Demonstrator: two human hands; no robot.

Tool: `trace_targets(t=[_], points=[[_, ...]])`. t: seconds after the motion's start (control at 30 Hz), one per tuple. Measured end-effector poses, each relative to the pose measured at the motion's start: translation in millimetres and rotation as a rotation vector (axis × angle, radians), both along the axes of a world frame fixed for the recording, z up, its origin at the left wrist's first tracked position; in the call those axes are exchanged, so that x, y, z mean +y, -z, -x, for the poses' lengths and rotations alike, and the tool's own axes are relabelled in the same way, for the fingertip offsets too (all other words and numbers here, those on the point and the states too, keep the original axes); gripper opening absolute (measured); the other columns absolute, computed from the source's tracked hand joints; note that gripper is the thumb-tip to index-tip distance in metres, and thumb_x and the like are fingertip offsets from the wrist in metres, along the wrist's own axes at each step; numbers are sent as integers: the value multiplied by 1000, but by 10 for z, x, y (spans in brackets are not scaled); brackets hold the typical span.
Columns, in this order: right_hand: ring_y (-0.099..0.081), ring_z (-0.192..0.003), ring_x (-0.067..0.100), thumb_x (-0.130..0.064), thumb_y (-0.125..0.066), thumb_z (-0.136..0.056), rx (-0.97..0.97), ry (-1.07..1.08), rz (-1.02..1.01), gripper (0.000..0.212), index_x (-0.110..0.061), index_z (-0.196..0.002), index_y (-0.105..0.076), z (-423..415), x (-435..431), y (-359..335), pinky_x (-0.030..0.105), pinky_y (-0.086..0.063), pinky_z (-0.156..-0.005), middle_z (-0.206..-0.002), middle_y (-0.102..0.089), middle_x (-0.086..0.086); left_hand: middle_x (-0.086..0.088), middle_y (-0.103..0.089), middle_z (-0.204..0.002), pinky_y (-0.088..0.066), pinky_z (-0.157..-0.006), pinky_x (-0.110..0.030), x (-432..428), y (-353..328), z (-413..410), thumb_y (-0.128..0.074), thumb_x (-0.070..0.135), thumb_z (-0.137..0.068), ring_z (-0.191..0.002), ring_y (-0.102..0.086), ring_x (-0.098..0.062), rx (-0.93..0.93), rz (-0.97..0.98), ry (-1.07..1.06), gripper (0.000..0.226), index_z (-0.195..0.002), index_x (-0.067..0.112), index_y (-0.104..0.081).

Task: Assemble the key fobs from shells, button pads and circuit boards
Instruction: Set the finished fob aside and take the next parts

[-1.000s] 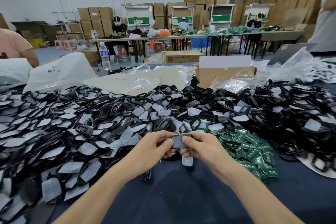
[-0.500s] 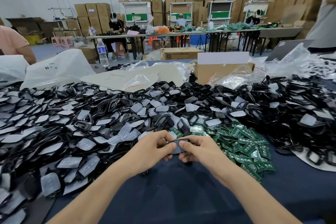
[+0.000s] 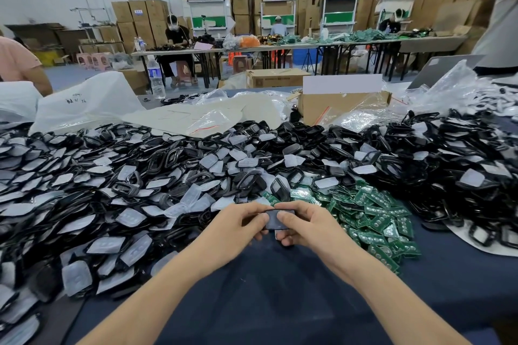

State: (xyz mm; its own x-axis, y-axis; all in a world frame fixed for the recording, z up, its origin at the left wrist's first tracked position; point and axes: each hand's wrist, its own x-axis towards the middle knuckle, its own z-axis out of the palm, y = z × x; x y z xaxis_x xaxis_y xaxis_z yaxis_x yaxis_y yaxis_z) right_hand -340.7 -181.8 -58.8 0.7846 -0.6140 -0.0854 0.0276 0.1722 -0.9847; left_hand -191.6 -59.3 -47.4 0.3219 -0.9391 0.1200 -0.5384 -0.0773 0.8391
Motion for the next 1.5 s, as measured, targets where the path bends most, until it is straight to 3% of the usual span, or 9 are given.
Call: trace_targets(t=[0.33,0.53,0.67,0.8,0.93,1.17,1.27,1.37,1.5], points=[[-66,-63,14,-4,-65,-97,-32,32,26,9,-6,-105,-68,-38,-17,108,22,-53,-57,-78,-75,8,8,-73,-76,-53,-73,-21,-3,13,71,-50,9,-104,-71,-67,-7,112,79,-70,21,-107,23,-65],[-66,-63,16,-8,-68,-96,-4,19,66,8,-6,-104,-67,-28,-16,170,23,-52,-57,-77,-75,8,10,-72,-77,-51,-72,-17,27,22,88,-52,9,-103,-71,-67,-6,79,70,-67,24,-104,29,-66],[-66,-60,13,-10,-68,-95,59,8,164,7,-5,-101,-67,-13,5,175,21,-52,-55,-70,-73,2,10,-73,-83,-54,-75,-22,43,72,111,-60,23,-100,-73,-69,-8,-14,29,-69,14,-99,36,-62],[-66,-62,14,-10,-68,-95,93,-13,194,7,-8,-102,-68,-10,9,168,23,-53,-56,-71,-73,3,18,-70,-75,-46,-62,-9,32,81,105,-65,31,-97,-64,-66,1,-33,-30,-71,8,-96,35,-58],[-68,-61,15,-18,-68,-97,108,-66,171,6,-15,-99,-72,0,-35,130,24,-55,-55,-73,-73,0,7,-74,-76,-45,-56,-13,23,18,18,-63,27,-98,-58,-61,-2,12,-115,-28,7,-98,27,-56],[-61,-43,12,-44,-57,-100,272,112,558,16,-33,-98,-69,20,-175,-28,20,-44,-45,-94,-73,-16,4,-71,-72,-46,-50,-23,49,34,-40,-59,22,-98,-57,-56,-8,23,-286,79,7,-100,18,-53],[-56,-41,5,-42,-54,-101,250,163,604,15,-35,-99,-68,19,-241,-96,15,-42,-45,-91,-72,-22,4,-69,-67,-46,-47,-23,58,22,-45,-58,30,-98,-53,-54,-8,-42,-337,78,6,-99,24,-56],[-54,-43,0,-32,-53,-103,203,252,519,15,-35,-101,-68,1,-368,-153,14,-42,-43,-89,-73,-12,4,-69,-64,-44,-43,-21,45,-50,-75,-54,44,-99,-48,-55,-7,-205,-388,66,15,-93,32,-58],[-55,-42,6,-20,-48,-105,152,402,439,19,-30,-106,-64,-38,-596,-232,20,-42,-43,-94,-70,-7,12,-70,-68,-46,-49,-20,-97,-178,-149,-51,49,-100,-47,-57,-2,-341,-351,31,18,-92,34,-58]])
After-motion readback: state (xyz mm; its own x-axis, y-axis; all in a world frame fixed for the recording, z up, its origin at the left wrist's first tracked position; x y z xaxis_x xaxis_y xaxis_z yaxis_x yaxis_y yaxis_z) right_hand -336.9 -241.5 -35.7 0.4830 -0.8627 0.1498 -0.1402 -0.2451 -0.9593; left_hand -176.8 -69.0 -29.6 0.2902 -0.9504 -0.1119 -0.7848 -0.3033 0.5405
